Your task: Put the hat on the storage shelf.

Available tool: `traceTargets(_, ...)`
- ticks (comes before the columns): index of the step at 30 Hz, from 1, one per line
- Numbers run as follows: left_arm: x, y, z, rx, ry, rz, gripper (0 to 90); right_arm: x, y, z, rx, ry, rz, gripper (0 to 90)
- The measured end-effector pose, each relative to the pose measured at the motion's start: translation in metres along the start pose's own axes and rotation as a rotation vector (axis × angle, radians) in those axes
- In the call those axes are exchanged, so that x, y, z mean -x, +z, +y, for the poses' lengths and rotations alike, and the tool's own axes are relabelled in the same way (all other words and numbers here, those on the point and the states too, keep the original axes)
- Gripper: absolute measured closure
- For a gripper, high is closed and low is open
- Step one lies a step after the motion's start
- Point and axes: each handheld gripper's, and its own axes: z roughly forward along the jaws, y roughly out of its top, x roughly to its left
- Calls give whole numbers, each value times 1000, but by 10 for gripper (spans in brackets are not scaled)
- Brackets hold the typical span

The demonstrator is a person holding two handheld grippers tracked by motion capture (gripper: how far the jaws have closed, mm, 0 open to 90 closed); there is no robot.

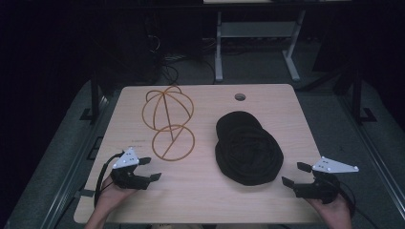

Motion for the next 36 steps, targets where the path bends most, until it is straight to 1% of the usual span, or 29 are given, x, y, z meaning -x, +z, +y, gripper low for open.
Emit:
traceTargets(3,1,2,0,-1,0,-3,254,0,0,0,-2,0,1,148)
traceTargets(5,2,3,0,-11,2,-9,254,0,0,0,-2,-2,5,148)
traceTargets(9,5,3,1,-10,7,-13,254,1,1,0,0,-1,9,148)
traceTargets(10,8,4,3,-2,0,-23,254,1,1,1,-1,-6,15,148)
traceTargets(11,8,4,3,-2,0,-23,254,1,1,1,-1,-6,15,148)
traceTargets(12,12,5,6,-2,11,-29,254,1,2,2,-6,-10,18,148)
traceTargets(13,12,5,6,-2,11,-29,254,1,2,2,-6,-10,18,148)
traceTargets(14,16,6,11,6,22,-41,253,0,3,2,-6,-12,24,148)
traceTargets(16,22,8,16,19,30,-52,251,-1,3,3,-2,-11,24,148)
traceTargets(18,28,11,23,16,48,-70,253,-2,2,3,-1,-16,24,148)
traceTargets(19,28,11,23,16,48,-70,257,-2,2,3,-1,-16,24,148)
traceTargets(20,35,13,30,24,71,-78,256,-1,1,3,1,-15,24,148)
traceTargets(21,35,13,30,24,71,-78,254,-1,1,3,1,-15,24,148)
traceTargets(22,40,16,38,24,96,-96,254,0,0,2,3,-7,25,148)
traceTargets(23,43,17,42,28,105,-102,254,1,0,2,5,-6,28,148)
traceTargets(24,43,17,42,28,105,-102,252,1,0,2,5,-6,28,148)
traceTargets(25,46,19,46,33,108,-114,252,1,0,2,4,-4,28,148)
traceTargets(26,48,22,50,38,116,-124,243,1,0,2,1,-2,29,148)
traceTargets(27,52,28,58,49,129,-140,240,1,0,2,-2,0,30,148)
traceTargets(28,53,31,62,49,136,-151,235,2,0,2,0,-3,31,148)
traceTargets(29,53,31,62,49,136,-151,226,2,0,2,0,-3,31,148)
traceTargets(30,58,38,70,50,150,-163,218,2,0,2,1,-3,36,148)
traceTargets(34,67,52,82,44,190,-197,219,3,-1,2,1,-1,39,148)
traceTargets(35,67,52,82,44,190,-197,219,3,-1,2,1,-1,39,148)
traceTargets(36,70,58,87,38,199,-208,220,3,-1,2,4,2,39,148)
